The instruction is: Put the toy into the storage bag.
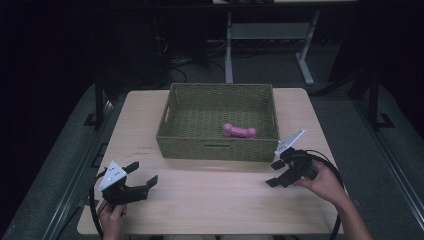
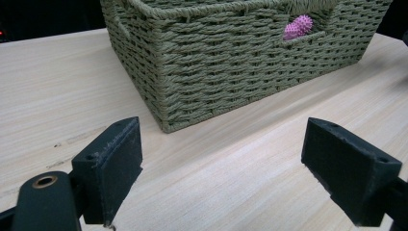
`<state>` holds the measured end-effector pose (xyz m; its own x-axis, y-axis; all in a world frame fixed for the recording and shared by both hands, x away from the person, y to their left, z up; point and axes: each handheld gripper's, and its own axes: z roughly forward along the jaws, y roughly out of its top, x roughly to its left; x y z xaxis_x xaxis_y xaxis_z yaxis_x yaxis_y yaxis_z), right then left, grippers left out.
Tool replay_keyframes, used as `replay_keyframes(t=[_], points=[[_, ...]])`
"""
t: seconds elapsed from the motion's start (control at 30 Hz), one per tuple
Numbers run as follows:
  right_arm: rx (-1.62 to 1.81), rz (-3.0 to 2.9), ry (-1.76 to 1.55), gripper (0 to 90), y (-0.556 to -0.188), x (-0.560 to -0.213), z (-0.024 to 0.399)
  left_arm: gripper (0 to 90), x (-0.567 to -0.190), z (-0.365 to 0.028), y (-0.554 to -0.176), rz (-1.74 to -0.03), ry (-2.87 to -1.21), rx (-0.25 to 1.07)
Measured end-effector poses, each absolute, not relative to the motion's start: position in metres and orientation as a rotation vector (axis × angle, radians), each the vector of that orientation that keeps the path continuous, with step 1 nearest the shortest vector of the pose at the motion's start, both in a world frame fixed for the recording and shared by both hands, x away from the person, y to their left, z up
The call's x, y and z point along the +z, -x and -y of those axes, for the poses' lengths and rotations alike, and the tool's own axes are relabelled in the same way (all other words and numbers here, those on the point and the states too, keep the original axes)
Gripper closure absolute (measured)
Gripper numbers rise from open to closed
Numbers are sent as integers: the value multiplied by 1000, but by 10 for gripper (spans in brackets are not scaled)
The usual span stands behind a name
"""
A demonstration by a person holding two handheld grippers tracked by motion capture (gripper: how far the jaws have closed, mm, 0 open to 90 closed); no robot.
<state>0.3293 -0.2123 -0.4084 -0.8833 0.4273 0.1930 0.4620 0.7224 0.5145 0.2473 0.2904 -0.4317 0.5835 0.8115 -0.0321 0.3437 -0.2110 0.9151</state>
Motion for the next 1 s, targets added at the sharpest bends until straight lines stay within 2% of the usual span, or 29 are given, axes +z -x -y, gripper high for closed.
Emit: replay_keyframes(t=[1.0], points=[[-985, 2863, 826, 280, -283, -433, 227, 139, -432, -289, -247, -942, -1801, 576]])
